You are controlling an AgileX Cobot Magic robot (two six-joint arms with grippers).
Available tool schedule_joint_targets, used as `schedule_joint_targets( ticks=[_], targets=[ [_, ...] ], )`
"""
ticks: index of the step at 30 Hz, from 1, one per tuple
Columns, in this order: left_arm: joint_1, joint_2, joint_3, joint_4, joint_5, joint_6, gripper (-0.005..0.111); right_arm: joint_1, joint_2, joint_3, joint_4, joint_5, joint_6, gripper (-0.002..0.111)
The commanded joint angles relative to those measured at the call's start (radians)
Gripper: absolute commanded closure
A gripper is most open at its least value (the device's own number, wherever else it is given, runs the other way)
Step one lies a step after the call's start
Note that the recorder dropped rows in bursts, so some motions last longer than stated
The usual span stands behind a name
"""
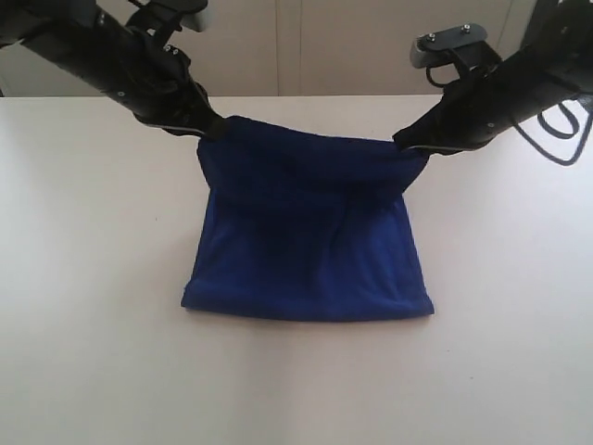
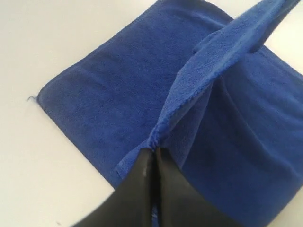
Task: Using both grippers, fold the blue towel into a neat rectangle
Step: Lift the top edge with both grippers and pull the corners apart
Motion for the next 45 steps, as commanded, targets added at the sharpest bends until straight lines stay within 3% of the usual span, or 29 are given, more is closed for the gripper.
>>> schedule_joint_targets(
  ticks=[1,8,13,21,32,45],
  targets=[
    [-0.019,-0.108,0.112,-0.003,-0.027,0.004,0.107,0.007,-0.11,0.06,-0.009,-0.002,0.004,0.108],
    [-0.107,-0.272,0.233,-0.003,-0.037,0.018,0.107,0.07,-0.289,0.186,-0.009,-0.002,-0.001,0.108],
    [-0.139,-0.389,0.243,-0.003,0.046,-0.029,0.107,0.082,-0.452,0.277,-0.007,0.001,0.036,0.108],
    [-0.139,-0.537,0.266,-0.012,0.212,-0.14,0.107,0.093,-0.719,0.382,0.002,0.028,0.101,0.108],
    [-0.141,-0.819,0.426,-0.082,0.228,-0.143,0.107,0.152,-0.955,0.43,0.009,0.079,0.168,0.108],
    [-0.141,-0.829,0.435,-0.125,0.24,-0.136,0.107,0.152,-1.06,0.43,0.023,0.15,0.203,0.108]
  ],
)
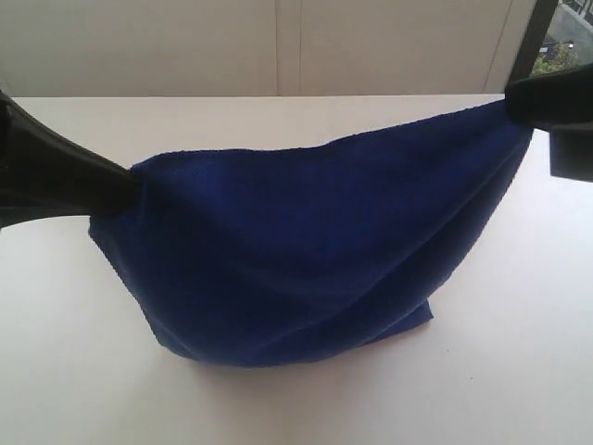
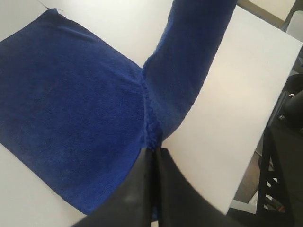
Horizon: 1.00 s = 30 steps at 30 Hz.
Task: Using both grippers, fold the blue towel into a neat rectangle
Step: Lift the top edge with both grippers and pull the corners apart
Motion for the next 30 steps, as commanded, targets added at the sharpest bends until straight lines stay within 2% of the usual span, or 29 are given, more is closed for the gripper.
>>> schedule_joint_targets(
  ticks=[1,7,13,25,30],
  targets=[
    [-0.006,-0.007,0.002,-0.018,0.007,-0.002,0.107,0.001,-0.024,0.004,0.007,0.022,0.03,0.108],
    [-0.006,-0.007,0.025,-0.009,-0.057,0.006,0.107,0.001,-0.017,0.04,0.003,-0.005,0.032,0.108],
    [-0.006,0.022,0.092,0.006,-0.192,0.006,0.107,0.001,0.032,0.074,-0.038,-0.099,0.056,0.108],
    [-0.006,0.074,0.093,0.024,-0.295,0.028,0.107,0.001,0.068,0.045,-0.085,-0.189,0.064,0.108],
    [-0.006,0.074,0.093,0.026,-0.36,0.062,0.107,0.001,0.134,0.045,-0.087,-0.293,0.022,0.108]
  ],
)
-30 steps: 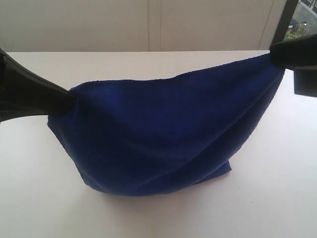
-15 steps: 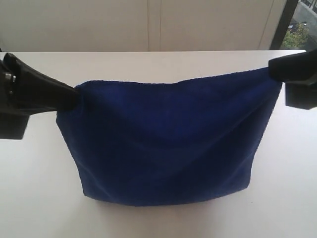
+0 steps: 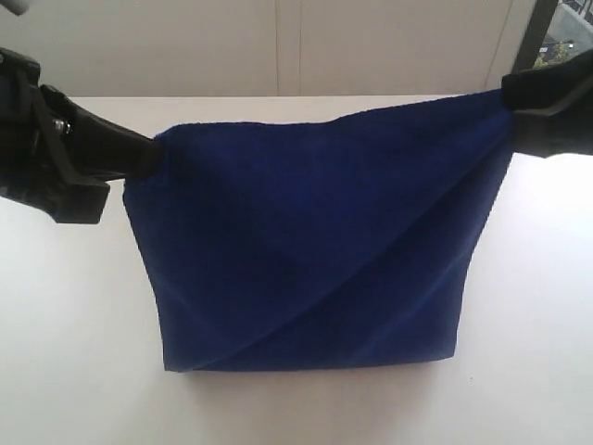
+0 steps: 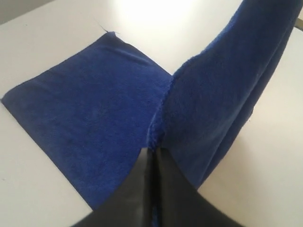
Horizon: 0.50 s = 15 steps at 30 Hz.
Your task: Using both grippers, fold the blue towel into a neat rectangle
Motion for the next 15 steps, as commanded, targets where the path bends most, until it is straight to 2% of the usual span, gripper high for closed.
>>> schedule_joint_targets(
  ticks=[1,9,15],
  targets=[
    [-0.006,-0.002,0.003,-0.005,-0.058,0.038,0.107,0.001,0.063,-0.009,-0.01,-0.114,-0.052,0.108],
    [-0.006,-0.002,0.003,-0.003,-0.134,0.087,0.107,0.001,0.103,-0.009,-0.01,-0.26,-0.076,0.108],
    [-0.006,0.019,0.012,-0.003,-0.157,0.089,0.107,0.001,0.118,0.001,-0.01,-0.227,-0.076,0.108]
  ],
)
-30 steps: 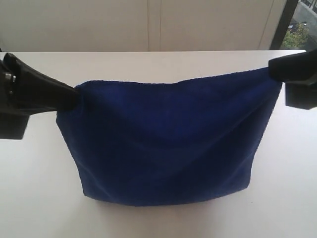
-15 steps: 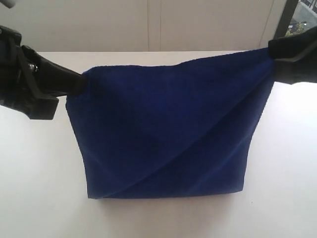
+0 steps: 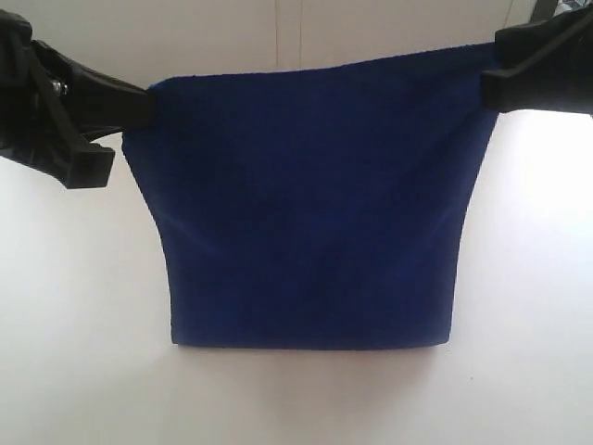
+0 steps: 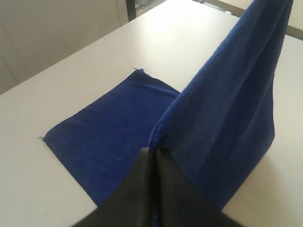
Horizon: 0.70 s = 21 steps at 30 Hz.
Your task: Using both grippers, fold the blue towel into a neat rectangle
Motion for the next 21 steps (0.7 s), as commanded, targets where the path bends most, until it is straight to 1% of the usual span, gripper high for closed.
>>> schedule_joint_targets(
  ticks=[1,7,14,21],
  targets=[
    [-0.006,0.031,0.015,-0.011,-0.019,0.002,0.107,0.001,0.022,0.006,-0.002,0.002,-0.01,0.108],
    [-0.006,0.149,0.017,-0.015,-0.084,-0.002,0.107,0.001,0.108,0.008,0.001,-0.023,-0.01,0.108],
    [-0.003,0.263,0.017,-0.015,-0.197,0.011,0.107,0.001,0.247,0.008,0.001,-0.143,-0.01,0.108],
    [-0.003,0.327,0.017,-0.003,-0.329,0.017,0.107,0.001,0.325,0.008,0.001,-0.258,-0.01,0.108]
  ],
)
